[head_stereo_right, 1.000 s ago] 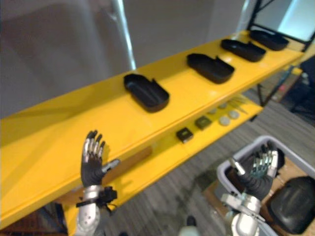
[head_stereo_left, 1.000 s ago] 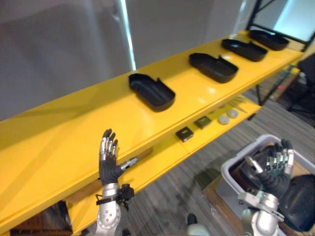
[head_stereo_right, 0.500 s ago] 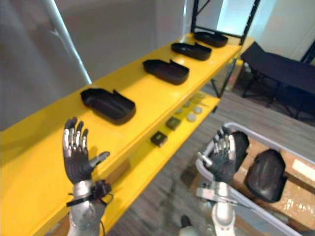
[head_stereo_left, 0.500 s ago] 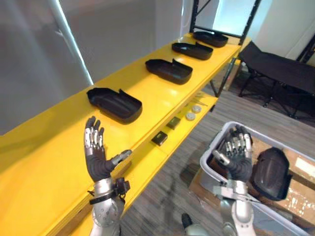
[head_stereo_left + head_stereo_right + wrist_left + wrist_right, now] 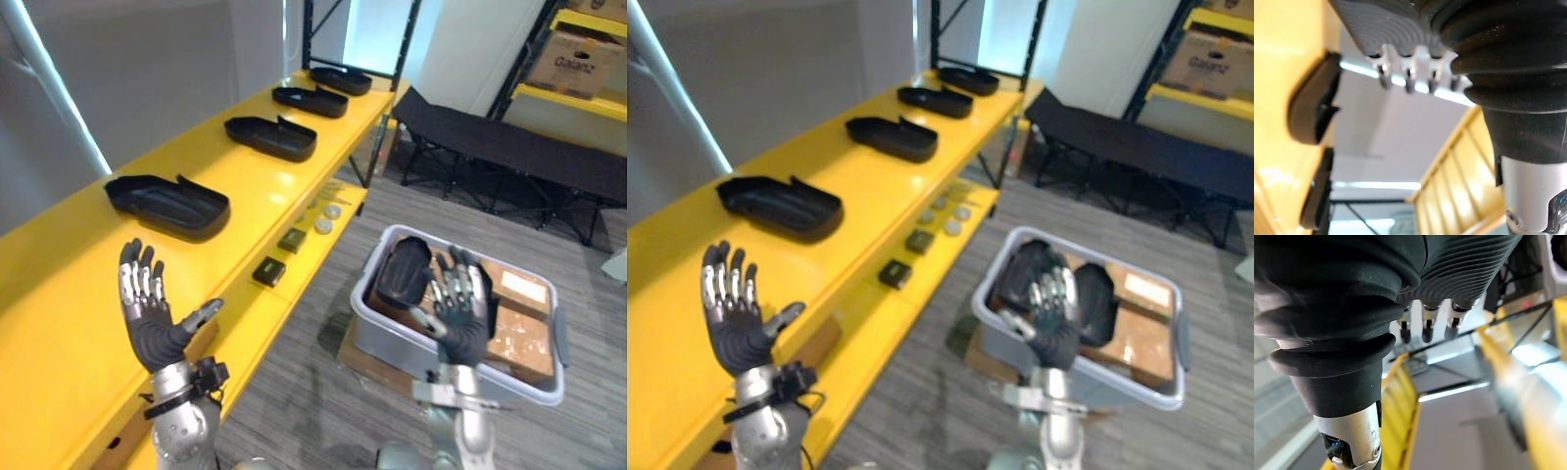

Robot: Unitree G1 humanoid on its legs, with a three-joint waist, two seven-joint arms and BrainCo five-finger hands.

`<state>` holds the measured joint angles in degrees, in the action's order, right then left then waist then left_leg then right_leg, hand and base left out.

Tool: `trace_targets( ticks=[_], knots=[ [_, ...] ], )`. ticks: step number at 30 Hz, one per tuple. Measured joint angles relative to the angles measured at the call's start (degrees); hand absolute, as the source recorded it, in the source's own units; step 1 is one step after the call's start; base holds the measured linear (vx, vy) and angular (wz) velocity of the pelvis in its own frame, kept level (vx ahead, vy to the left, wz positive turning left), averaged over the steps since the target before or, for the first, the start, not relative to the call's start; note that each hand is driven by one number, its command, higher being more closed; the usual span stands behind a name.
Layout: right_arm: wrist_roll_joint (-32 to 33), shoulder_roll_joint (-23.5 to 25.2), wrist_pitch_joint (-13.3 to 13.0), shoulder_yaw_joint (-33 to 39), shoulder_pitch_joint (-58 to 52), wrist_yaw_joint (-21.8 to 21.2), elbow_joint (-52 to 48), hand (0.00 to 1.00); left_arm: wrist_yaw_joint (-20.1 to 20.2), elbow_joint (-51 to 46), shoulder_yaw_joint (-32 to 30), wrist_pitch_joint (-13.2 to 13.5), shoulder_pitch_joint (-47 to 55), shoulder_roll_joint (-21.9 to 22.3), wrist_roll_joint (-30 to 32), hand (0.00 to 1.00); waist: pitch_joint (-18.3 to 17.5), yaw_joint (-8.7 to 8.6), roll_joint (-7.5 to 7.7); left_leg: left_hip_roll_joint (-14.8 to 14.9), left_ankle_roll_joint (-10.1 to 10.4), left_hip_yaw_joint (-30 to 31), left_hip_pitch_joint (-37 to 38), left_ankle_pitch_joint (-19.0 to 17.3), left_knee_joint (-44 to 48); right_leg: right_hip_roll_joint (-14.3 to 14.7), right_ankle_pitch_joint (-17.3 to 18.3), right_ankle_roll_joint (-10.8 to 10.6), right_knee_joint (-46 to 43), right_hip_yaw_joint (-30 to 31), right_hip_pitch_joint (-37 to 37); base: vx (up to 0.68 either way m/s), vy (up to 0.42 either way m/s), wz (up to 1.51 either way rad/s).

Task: Walk over and take plastic housings, then place them on the shelf

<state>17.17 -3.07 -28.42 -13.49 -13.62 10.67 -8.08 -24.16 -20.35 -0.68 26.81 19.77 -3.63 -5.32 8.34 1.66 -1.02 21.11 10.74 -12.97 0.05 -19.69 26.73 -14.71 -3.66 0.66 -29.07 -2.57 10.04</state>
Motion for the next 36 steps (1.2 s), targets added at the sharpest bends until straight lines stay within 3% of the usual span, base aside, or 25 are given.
trace_targets(
  ticks=[2,3,4,5,6,7,8,9,11,12,14,16,17,19,21,24,30,33,36],
  knots=[
    [-0.7,-2.4,1.0,0.9,0.6,1.9,1.5,0.00,0.0,0.2,0.8,-1.1,0.4,1.7,-1.1,0.00,0.1,0.56,-3.30,2.4,2.4,1.9,0.2,2.5,-3.9,2.8,1.7,-0.5,0.0,-1.0,1.9,0.02,-0.359,-0.44],
    [-1.3,-2.6,1.5,1.8,0.6,2.7,2.0,0.00,-0.2,0.2,0.8,-1.2,0.3,1.9,-2.1,0.00,0.8,0.15,-2.40,2.2,4.0,1.1,1.7,4.5,-6.5,2.0,6.4,-4.6,-0.1,-2.6,1.7,0.04,-0.367,-0.38],
    [-1.2,-2.5,1.8,2.0,0.3,2.9,2.0,0.00,-0.4,0.2,0.8,-1.2,0.3,1.9,-3.4,0.00,1.2,-0.11,-1.98,2.2,4.6,0.8,2.7,5.0,-7.4,1.6,8.8,-7.9,0.0,-4.1,1.0,0.03,-0.412,-0.32],
    [-1.0,-2.4,2.4,2.0,0.3,3.0,2.3,0.00,-0.8,0.6,0.2,-1.5,0.6,2.0,-5.8,0.00,1.9,-0.51,-1.24,2.7,4.7,0.4,3.8,5.6,-7.7,1.6,14.0,-11.5,0.9,-7.1,-0.3,0.02,-0.339,-0.33],
    [-1.0,-2.9,2.6,2.4,0.3,3.0,2.4,0.00,-0.9,1.8,-0.1,-1.6,0.7,2.5,-6.7,0.00,2.4,-0.87,-1.81,3.7,3.9,1.0,3.4,6.1,-7.1,2.4,15.4,-11.1,0.8,-8.1,0.0,0.00,-0.420,-0.14],
    [-1.2,-3.2,3.4,3.6,0.1,3.3,2.9,0.00,-1.0,4.1,-0.3,-2.4,0.3,3.9,-9.7,0.00,3.0,-2.35,-2.08,4.6,-1.4,4.3,0.5,9.0,-4.5,4.0,16.0,-9.7,0.5,-8.7,0.0,-0.01,-0.417,-0.07],
    [-2.2,-3.6,4.2,5.2,-0.9,3.7,3.1,0.00,-0.7,5.8,0.1,-2.5,0.5,5.4,-12.9,0.00,3.5,-2.71,-1.55,4.7,-7.9,5.8,-1.9,13.3,-1.5,5.0,15.5,-8.3,1.7,-8.6,-0.1,-0.03,-0.468,-0.10],
    [-2.4,-3.9,4.3,6.6,-2.1,4.5,3.0,0.00,0.0,7.1,1.1,-2.4,1.1,6.3,-14.6,0.00,3.5,-2.69,-1.68,4.9,-10.9,6.9,-3.9,16.1,0.9,5.7,14.7,-6.9,3.6,-8.3,-0.4,0.01,-0.357,-0.35],
    [-2.3,-4.1,4.3,11.5,-4.5,6.4,2.9,0.00,1.0,10.2,4.6,-2.1,2.0,6.9,-13.3,0.00,4.3,-2.81,-2.21,1.9,-8.0,7.7,-6.2,13.9,3.6,6.0,12.5,-5.6,8.3,-8.5,-2.5,0.04,-0.163,-0.22],
    [-2.2,-4.1,4.2,15.5,-6.0,8.1,2.9,0.00,1.9,10.2,6.7,-1.6,2.9,7.0,-11.4,0.00,4.4,-2.98,-2.40,-2.5,-6.4,7.8,-6.2,10.9,2.9,5.7,10.9,-5.6,11.1,-8.1,-3.5,0.05,-0.067,-0.17],
    [-2.3,-4.1,3.9,19.2,-7.6,11.7,3.0,0.00,3.1,9.5,7.1,0.6,3.3,6.7,-9.3,0.00,4.3,-3.34,-2.61,-8.9,-6.9,7.6,-6.0,8.7,-3.4,5.8,8.9,-5.8,14.4,-6.9,-3.8,0.04,-0.009,-0.31],
    [-2.4,-4.2,3.5,20.8,-8.0,15.0,3.1,0.00,3.7,9.4,6.4,1.9,2.4,5.7,-9.0,0.00,4.5,-4.12,-2.46,-11.2,-7.0,8.3,-4.0,8.7,-10.2,6.1,7.3,-6.4,16.3,-5.9,-2.7,0.01,0.045,-0.34],
    [-2.6,-4.3,3.3,22.1,-7.2,18.4,4.2,0.00,4.3,9.5,6.0,3.0,1.3,5.3,-7.6,0.00,4.5,-4.10,-2.55,-12.4,-5.3,8.2,-3.4,9.3,-14.5,6.3,4.7,-7.3,18.6,-4.1,-1.2,-0.01,0.068,-0.52],
    [-2.6,-3.3,3.3,23.1,-6.4,21.3,5.6,0.00,4.9,9.5,6.5,4.1,-0.6,3.6,-7.0,0.00,6.0,-4.02,-1.45,-13.6,-4.6,5.8,-3.3,9.8,-15.1,5.6,1.2,-8.2,23.1,-1.8,-1.6,-0.03,0.138,-0.60],
    [-2.3,-1.7,3.3,24.6,-5.6,23.4,7.0,0.00,5.5,9.4,7.1,4.0,-3.6,1.5,-7.0,0.00,8.0,-4.30,0.48,-14.8,-5.3,4.0,-3.4,9.3,-14.2,4.4,-1.9,-8.8,27.0,-0.5,-2.5,-0.09,0.196,-0.45],
    [-1.9,-1.1,3.4,26.4,-3.3,24.0,10.4,0.00,5.4,9.4,8.2,3.0,-7.8,-0.9,-5.4,0.00,10.6,-4.65,1.63,-15.0,-5.8,3.4,-5.7,6.8,-9.6,4.0,-3.8,-8.7,29.3,-0.4,-2.9,-0.10,0.129,-0.20],
    [0.7,-2.4,4.6,29.3,8.1,24.5,19.5,0.00,4.9,9.2,8.8,1.4,-11.9,-0.8,-2.5,0.00,14.2,-4.95,0.54,-14.5,-6.0,4.9,-10.5,5.5,-4.9,4.2,-5.3,-8.7,30.7,-1.9,-2.0,-0.07,0.022,0.10],
    [3.7,-8.0,7.3,30.5,18.4,24.7,27.0,0.00,5.4,9.2,11.4,1.0,-14.1,-1.9,-2.4,0.00,17.0,-2.56,0.09,-14.3,-5.9,6.3,-12.8,5.6,-3.6,4.7,-6.3,-8.8,31.6,-2.5,-1.6,-0.06,-0.020,0.19],
    [5.7,-14.2,10.5,30.5,28.4,24.4,34.6,0.00,7.0,9.4,14.0,1.0,-15.1,-3.3,-2.0,0.00,17.2,-1.69,-0.07,-14.3,-5.9,7.9,-15.4,5.6,-2.2,4.8,-6.6,-8.8,31.6,-4.0,-0.5,-0.04,-0.010,0.20]
  ],
)
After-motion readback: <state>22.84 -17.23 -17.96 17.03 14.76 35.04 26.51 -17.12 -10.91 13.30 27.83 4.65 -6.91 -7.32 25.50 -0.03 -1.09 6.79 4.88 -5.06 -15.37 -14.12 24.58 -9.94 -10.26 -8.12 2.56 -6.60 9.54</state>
